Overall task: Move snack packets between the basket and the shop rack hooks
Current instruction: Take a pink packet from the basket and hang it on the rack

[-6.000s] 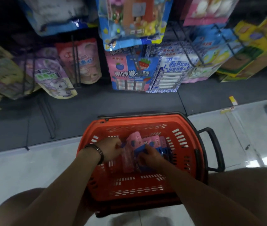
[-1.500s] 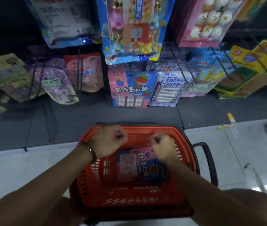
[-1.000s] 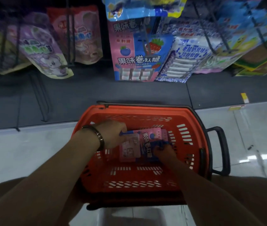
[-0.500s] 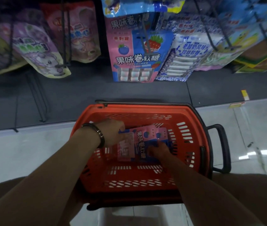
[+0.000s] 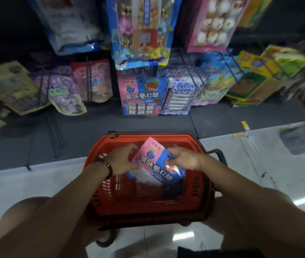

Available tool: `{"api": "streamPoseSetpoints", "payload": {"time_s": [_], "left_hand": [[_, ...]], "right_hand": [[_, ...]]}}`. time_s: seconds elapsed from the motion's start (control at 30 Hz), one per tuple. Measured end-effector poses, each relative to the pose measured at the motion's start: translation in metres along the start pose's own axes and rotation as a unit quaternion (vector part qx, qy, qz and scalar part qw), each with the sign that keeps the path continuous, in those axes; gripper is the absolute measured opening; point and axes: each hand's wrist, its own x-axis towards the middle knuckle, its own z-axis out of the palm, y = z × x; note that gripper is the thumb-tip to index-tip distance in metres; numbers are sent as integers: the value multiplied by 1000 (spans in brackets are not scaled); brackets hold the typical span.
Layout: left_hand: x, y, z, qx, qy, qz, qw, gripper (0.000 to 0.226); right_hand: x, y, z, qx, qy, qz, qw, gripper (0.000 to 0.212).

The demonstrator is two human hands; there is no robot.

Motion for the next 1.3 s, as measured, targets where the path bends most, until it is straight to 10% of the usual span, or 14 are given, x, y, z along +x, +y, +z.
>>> {"api": "streamPoseSetpoints", "payload": {"time_s": [0.33, 0.53, 0.93, 1.1, 1.3], "left_hand": [[-77, 59, -13, -342, 91, 60, 934, 18], [-125, 90, -31, -455, 184, 53, 870, 22], [-157, 109, -59, -444, 235, 59, 863, 20], [-158, 118, -39, -245, 480, -11, 843, 74], [-167, 150, -4, -203, 376, 112, 897, 65]], "right_hand": [[-115, -125, -40, -97, 41, -100, 989, 17], [-150, -135, -31, 150, 195, -137, 960, 28], [-163, -137, 12, 226, 220, -199, 928, 17], [-165, -151, 17, 201, 270, -216, 917, 11], [-165, -175, 44, 126, 322, -237, 908, 22]]}}
